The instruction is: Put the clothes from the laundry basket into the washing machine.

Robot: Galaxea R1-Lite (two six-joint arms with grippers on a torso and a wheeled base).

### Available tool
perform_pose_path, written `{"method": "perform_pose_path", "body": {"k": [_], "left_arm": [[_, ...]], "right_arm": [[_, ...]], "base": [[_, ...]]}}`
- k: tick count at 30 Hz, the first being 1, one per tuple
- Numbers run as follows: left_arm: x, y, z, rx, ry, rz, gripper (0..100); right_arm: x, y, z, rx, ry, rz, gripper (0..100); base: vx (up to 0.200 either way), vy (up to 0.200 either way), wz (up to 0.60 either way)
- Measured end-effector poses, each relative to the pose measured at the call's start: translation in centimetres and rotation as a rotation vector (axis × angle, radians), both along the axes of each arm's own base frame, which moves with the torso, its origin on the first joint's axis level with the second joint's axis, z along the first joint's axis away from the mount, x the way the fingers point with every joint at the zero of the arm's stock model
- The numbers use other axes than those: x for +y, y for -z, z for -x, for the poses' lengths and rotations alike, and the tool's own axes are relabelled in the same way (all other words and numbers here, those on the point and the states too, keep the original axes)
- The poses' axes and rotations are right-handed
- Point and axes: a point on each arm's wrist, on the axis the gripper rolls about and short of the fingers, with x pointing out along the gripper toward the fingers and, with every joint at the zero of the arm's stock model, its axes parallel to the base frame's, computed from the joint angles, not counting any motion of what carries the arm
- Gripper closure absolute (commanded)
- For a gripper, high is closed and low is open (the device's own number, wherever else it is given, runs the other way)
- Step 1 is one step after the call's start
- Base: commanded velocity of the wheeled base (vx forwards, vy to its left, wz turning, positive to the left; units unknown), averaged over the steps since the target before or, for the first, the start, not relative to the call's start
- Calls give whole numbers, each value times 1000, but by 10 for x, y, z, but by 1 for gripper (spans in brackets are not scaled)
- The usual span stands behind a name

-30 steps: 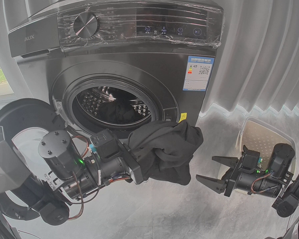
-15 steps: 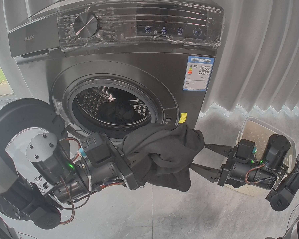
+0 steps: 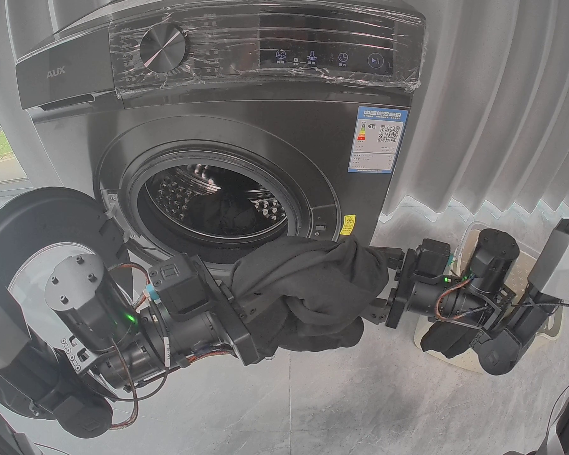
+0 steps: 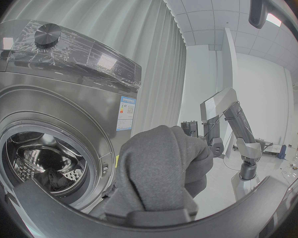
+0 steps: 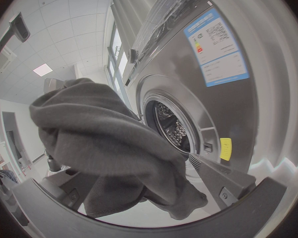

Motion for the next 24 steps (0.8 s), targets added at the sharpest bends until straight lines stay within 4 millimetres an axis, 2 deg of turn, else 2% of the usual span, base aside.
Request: {"method": "perform_pose_path", "body": {"k": [5, 11, 16, 24], "left_arm": [[0, 1, 0, 2, 2, -1, 100], [-1, 1, -2, 3, -2, -1, 100], [-1, 4, -5, 11, -8, -6, 100], [-2, 7, -7, 19, -17, -13, 100]], "right_arm": [[18, 7, 3, 9, -66, 5, 0], [32, 12, 25, 43, -138, 26, 0], [42, 7, 43, 40, -194, 23, 0], [48, 2, 53, 31, -224, 17, 0]], "base": [[0, 0, 0], [0, 0, 0], [0, 0, 0], [0, 0, 0]]}}
